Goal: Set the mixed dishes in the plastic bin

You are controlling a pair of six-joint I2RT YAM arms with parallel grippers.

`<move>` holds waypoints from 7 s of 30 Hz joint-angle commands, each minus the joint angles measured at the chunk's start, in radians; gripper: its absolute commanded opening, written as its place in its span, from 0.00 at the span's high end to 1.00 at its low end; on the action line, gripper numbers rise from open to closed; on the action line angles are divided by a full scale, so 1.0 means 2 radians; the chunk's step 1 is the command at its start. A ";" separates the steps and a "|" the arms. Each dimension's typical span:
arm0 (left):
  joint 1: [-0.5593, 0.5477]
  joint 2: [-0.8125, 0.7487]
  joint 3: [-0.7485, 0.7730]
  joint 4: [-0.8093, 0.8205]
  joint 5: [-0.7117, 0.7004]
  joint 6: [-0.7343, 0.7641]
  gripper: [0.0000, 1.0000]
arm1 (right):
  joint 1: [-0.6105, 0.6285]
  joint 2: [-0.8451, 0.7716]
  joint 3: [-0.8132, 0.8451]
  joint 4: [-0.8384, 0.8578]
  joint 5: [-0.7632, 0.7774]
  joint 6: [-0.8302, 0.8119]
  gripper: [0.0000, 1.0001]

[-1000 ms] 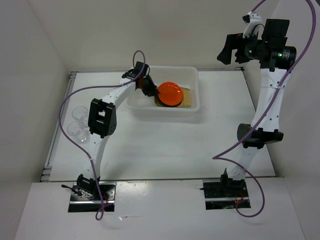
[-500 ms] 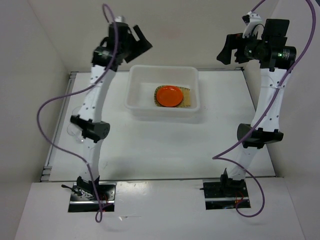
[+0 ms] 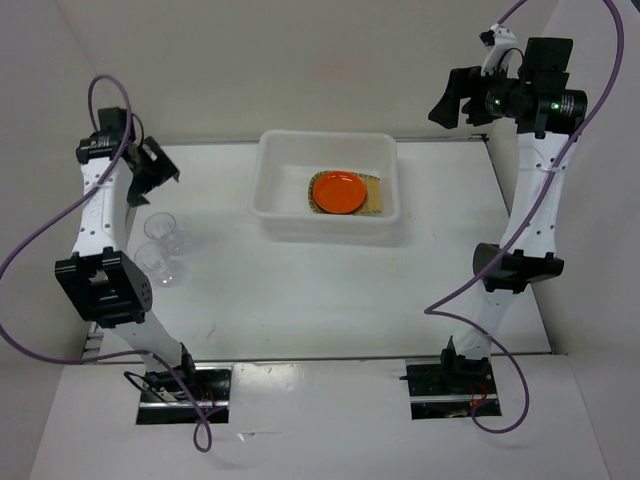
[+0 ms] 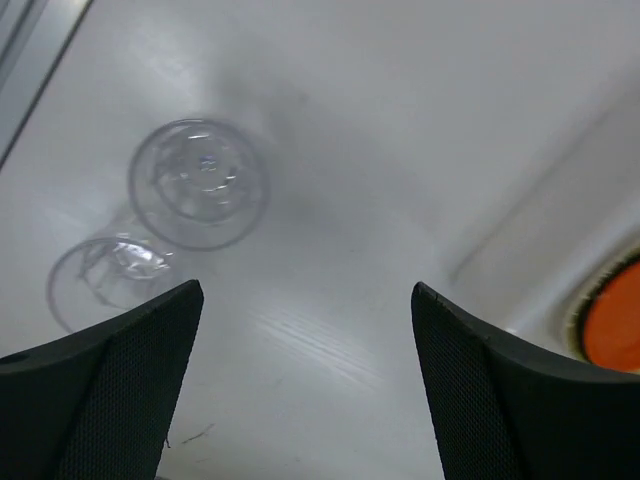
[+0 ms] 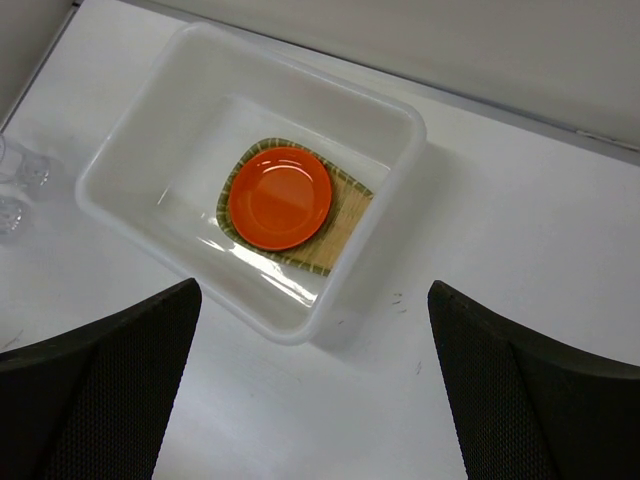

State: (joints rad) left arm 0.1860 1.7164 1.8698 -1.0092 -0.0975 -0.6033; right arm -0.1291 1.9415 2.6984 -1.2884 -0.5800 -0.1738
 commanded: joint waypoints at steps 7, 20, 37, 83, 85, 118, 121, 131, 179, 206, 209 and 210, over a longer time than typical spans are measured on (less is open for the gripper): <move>0.097 -0.047 -0.152 0.078 0.066 0.101 0.10 | -0.002 -0.004 0.009 -0.002 -0.029 0.003 0.01; 0.153 -0.015 -0.187 0.107 0.061 0.141 0.18 | -0.002 -0.004 0.014 -0.002 -0.029 0.003 0.01; 0.153 0.030 -0.247 0.165 0.092 0.145 0.29 | -0.002 -0.024 0.004 -0.002 -0.019 0.003 0.01; 0.066 -0.095 -0.085 0.276 0.257 -0.066 1.00 | -0.002 0.005 0.035 -0.002 -0.038 0.008 0.01; 0.037 -0.056 -0.014 0.254 0.257 -0.050 1.00 | -0.002 0.011 0.050 -0.002 -0.038 0.008 0.01; -0.266 0.508 0.619 -0.104 -0.095 0.033 1.00 | -0.027 -0.014 0.044 -0.002 -0.014 0.008 0.01; -0.266 0.518 0.614 -0.109 -0.127 0.017 0.99 | -0.031 -0.020 0.044 -0.002 -0.014 0.008 0.01; -0.236 0.532 0.597 -0.066 -0.103 -0.025 0.99 | -0.036 -0.030 0.034 -0.002 -0.014 0.008 0.01; 0.063 -0.129 -0.027 0.011 0.044 0.001 0.18 | -0.035 0.026 0.054 -0.002 -0.079 0.012 0.01; 0.214 -0.185 -0.403 0.093 -0.003 -0.012 0.18 | -0.035 0.026 0.060 -0.002 -0.090 0.012 0.01; 0.220 -0.165 -0.403 0.113 0.010 -0.007 0.19 | -0.035 0.026 0.060 -0.002 -0.090 0.012 0.01; 0.220 -0.156 -0.403 0.119 0.010 -0.007 0.19 | -0.035 0.026 0.060 -0.002 -0.090 0.012 0.01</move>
State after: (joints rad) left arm 0.6239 1.3754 1.0676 -0.8307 -0.1169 -0.6319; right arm -0.2054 1.9968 2.7827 -1.2881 -0.7410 -0.1547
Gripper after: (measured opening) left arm 0.811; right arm 0.985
